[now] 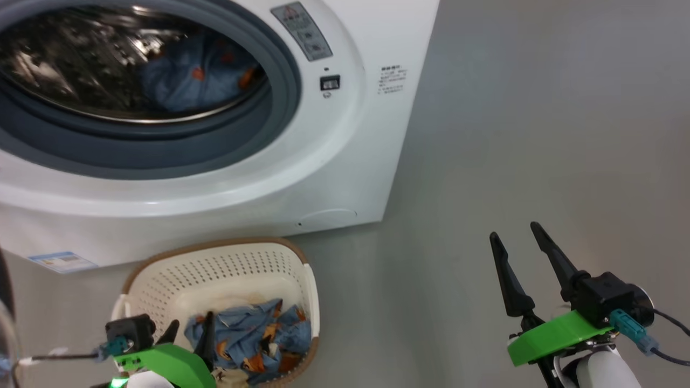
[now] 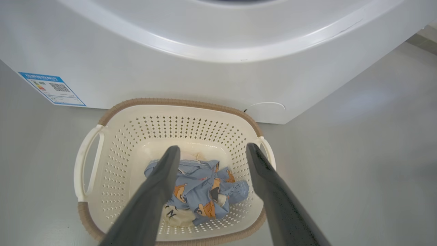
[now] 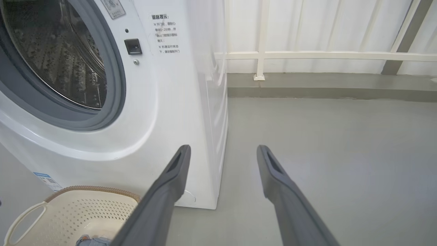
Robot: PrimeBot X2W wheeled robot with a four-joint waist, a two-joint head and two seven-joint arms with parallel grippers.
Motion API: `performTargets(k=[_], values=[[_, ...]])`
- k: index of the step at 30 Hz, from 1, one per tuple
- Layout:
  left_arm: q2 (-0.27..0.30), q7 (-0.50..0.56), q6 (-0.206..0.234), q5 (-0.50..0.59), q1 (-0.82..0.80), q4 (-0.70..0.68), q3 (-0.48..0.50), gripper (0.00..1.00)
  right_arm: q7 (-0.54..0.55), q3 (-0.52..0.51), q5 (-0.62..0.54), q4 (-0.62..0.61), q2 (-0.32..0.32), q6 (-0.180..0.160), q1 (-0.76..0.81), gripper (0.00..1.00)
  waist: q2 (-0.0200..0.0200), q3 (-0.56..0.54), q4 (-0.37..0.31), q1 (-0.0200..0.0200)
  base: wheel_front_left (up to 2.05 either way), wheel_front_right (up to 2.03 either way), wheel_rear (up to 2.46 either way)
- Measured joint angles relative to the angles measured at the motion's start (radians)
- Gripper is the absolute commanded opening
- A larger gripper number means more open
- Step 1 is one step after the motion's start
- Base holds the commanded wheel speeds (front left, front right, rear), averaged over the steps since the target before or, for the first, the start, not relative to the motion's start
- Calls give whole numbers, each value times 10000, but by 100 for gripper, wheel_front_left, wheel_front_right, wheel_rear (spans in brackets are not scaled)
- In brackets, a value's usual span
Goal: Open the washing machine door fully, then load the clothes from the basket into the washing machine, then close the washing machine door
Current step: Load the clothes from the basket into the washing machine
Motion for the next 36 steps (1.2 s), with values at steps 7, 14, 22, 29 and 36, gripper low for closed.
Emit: performTargets(k=[7,14,22,29,36], values=[[207,1430,-414,-387,-1298,2261,-205,100,0,48,-36,-52,42,0,-465,100,0,1015,-476,0,0,0,0],[253,2171,-779,-963,-2407,4195,-255,100,0,59,-33,-171,52,0,-783,100,0,1782,-937,0,0,0,0],[245,2742,-911,-2006,-3480,5896,138,100,0,81,-25,-326,58,0,-992,100,0,2514,-1309,0,0,0,0],[332,2663,-941,-2263,-4185,6387,115,100,0,42,-56,-502,61,0,-1174,100,0,3094,-1454,0,0,0,0],[489,2506,-943,-2470,-4670,6592,-280,100,0,0,-81,-675,73,0,-1416,100,0,3781,-1485,0,0,0,0]])
